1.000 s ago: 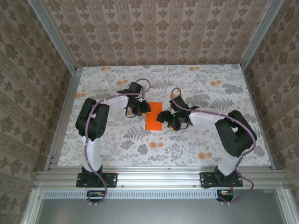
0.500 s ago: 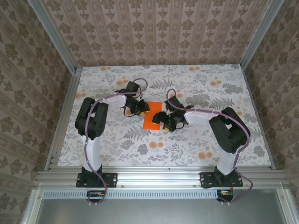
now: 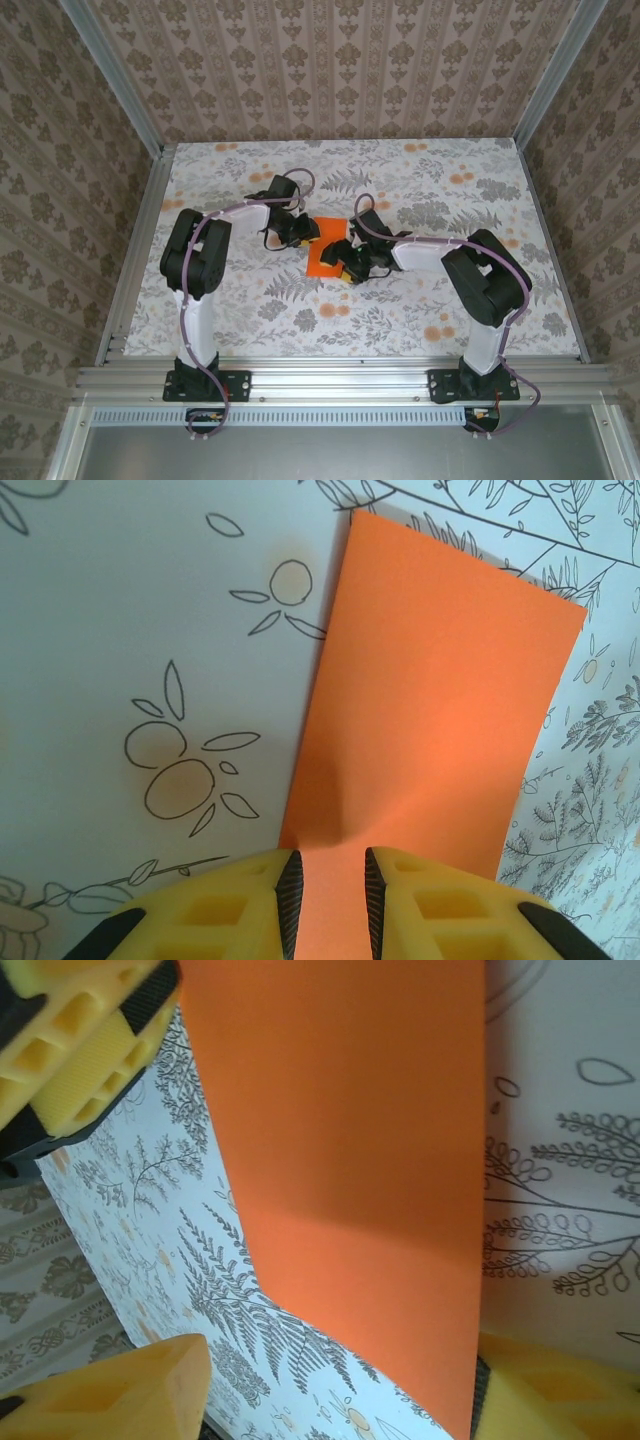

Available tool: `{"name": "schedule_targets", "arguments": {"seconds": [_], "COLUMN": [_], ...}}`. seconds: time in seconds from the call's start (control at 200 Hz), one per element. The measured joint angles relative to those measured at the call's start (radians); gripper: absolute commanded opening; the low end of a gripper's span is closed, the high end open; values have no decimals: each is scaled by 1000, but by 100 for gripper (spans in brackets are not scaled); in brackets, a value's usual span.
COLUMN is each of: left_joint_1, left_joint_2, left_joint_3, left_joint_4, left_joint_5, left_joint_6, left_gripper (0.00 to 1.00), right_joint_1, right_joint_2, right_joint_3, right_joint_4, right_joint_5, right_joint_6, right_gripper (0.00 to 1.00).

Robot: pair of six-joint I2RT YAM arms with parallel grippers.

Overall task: Fold a paper plane with a square sheet of paper (pick it up from the middle)
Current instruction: Third fold the triangle at the center of the table.

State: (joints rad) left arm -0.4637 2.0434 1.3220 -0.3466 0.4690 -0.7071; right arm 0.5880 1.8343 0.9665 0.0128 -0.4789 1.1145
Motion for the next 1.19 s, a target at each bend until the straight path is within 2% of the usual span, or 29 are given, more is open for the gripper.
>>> {"name": "schedule_targets", "arguments": {"seconds": [0.18,0.395,0.66,0.765,1.075,1.195], "left_joint_1": [0,1,1,1,-7,-14], "left_joint_2": [0,-1,-2,-3,-91,-145], "left_joint_3": [-1,-6,-6,-10,-108,-138], "left_joint_4": [1,8,8,11,59,99], "left_joint_5": [0,3,3,3,46,80], "left_joint_6": [-1,-1,-1,-1,-15,-27], "left_gripper": [27,27,27,27,42,43], "right_joint_1": [0,0,0,0,0,0], "right_joint_2": [-1,-48,-61,-61,-84,-108], "right_joint_3": [-35,-78,-81,-81,-74,-57], "right_joint_4": [52,51,59,58,-103,-200], "right_joint_5": [0,28,56,72,100,82], "right_joint_6": [46,53,64,68,-21,-88], "right_gripper": [42,35,20,0,0,0]}}
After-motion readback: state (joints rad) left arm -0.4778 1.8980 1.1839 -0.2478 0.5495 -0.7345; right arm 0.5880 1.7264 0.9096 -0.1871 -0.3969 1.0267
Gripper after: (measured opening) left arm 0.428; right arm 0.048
